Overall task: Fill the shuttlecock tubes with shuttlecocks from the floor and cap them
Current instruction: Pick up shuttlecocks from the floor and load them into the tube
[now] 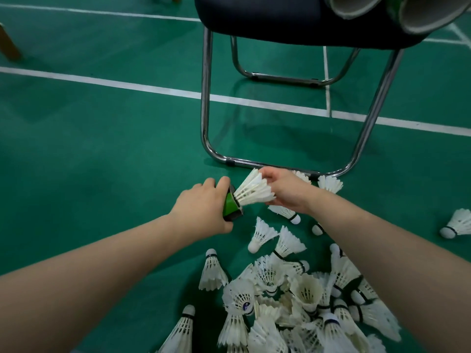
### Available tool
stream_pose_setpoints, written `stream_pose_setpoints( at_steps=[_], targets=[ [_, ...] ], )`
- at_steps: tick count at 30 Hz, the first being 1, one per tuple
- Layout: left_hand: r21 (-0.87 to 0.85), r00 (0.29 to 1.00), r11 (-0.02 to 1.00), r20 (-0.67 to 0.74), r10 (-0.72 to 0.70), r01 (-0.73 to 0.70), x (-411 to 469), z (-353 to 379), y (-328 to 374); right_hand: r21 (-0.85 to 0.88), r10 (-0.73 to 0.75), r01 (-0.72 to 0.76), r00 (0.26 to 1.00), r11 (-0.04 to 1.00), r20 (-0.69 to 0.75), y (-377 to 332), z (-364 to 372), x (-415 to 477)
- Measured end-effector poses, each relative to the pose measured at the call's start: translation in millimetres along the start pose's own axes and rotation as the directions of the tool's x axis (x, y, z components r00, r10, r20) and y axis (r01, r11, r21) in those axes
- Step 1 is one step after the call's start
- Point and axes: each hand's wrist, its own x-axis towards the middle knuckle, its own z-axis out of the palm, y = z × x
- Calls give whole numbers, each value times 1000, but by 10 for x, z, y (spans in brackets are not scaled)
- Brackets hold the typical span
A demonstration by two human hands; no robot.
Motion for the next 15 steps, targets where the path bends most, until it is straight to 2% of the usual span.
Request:
stream_pose_setpoints(
  at_steps=[4, 6, 8, 9, 10, 11, 13, 14, 15],
  targets=[
    [-41, 999, 999, -49, 17, -19, -84, -90, 78, -155, -81, 79, 997, 985, -7, -25, 198, -150],
    [-86, 999, 996, -54, 0, -5, -144, -132, 90, -216, -167, 146, 983, 965, -82, -42, 301, -262],
    [-137, 998, 990, -52, -30, 23, -201, -178, 75, -497, -323, 199, 930, 845, -177, -65, 357, -386],
    [-154, 998, 988, -48, -37, 29, -231, -200, 72, -579, -396, 223, 898, 785, -191, -85, 396, -465],
    [-161, 998, 986, -46, -38, 30, -253, -219, 74, -584, -441, 259, 877, 769, -190, -117, 429, -548],
    [-158, 998, 987, -49, -35, 27, -272, -241, 80, -498, -439, 301, 880, 813, -184, -161, 463, -623],
    [-138, 998, 990, -60, -27, 18, -303, -280, 89, -230, -305, 282, 950, 931, -69, -217, 508, -717],
    [-124, 998, 992, -65, -20, 11, -314, -295, 93, -182, -231, 231, 973, 956, 23, -230, 512, -722],
    [-107, 998, 994, -70, -10, 3, -325, -303, 98, -206, -166, 184, 981, 961, 102, -225, 501, -695]
  ],
)
